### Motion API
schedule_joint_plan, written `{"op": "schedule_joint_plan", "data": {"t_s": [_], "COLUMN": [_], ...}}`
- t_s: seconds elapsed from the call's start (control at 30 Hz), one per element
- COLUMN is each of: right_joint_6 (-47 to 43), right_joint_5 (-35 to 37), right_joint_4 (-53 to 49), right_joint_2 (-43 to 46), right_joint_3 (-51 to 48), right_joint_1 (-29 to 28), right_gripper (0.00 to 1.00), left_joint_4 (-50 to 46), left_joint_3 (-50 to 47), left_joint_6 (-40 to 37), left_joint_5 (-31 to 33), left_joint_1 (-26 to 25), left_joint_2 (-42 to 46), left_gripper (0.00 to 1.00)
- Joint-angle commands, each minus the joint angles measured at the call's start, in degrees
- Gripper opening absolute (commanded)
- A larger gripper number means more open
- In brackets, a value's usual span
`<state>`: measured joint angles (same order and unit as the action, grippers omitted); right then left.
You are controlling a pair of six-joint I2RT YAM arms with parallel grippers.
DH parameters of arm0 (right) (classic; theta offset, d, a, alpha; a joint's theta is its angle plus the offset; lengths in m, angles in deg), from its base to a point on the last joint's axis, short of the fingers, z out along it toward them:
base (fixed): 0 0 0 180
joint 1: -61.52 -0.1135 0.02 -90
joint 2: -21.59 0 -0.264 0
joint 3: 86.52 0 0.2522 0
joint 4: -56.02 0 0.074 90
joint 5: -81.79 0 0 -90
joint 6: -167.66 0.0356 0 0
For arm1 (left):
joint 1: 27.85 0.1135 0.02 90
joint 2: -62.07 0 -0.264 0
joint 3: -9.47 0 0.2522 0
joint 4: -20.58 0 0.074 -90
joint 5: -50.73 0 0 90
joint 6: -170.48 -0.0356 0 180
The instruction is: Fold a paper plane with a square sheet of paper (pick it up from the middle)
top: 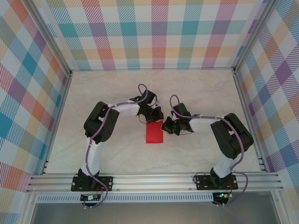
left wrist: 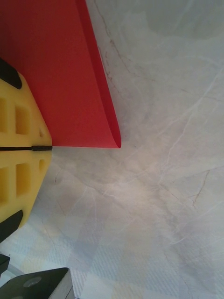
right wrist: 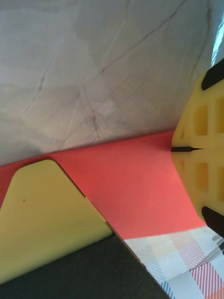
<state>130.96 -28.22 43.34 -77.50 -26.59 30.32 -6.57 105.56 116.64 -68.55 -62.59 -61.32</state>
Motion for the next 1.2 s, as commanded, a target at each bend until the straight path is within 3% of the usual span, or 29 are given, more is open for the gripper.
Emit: {"op": "schedule_joint_plan", "data": {"t_s": [0.0, 0.3, 1.17], "right_joint_6": [-0.6, -0.9, 1.0], "right_joint_5": [-0.7, -3.5, -4.7], "right_joint_4": [0.5, -0.3, -7.3], "right_joint_2": [-1.8, -2.2, 10.9], "right_joint_3": [2.3, -0.9, -11.5], "right_joint_1": [-0.3, -0.5, -6.5], "right_gripper": [0.05, 0.05, 0.06], "left_joint_4": [-1.2, -2.0, -1.5], "left_joint_3": [0.1, -0.3, -1.4], "left_joint_6": [-1.1, -2.1, -2.4], "left_joint_5": [0.4, 2.0, 2.1], "left_joint_1": [-0.8, -0.7, -0.4], "left_joint_2": [-1.2, -1.4, -1.2], "left_gripper": [0.07, 0.07, 0.06]}}
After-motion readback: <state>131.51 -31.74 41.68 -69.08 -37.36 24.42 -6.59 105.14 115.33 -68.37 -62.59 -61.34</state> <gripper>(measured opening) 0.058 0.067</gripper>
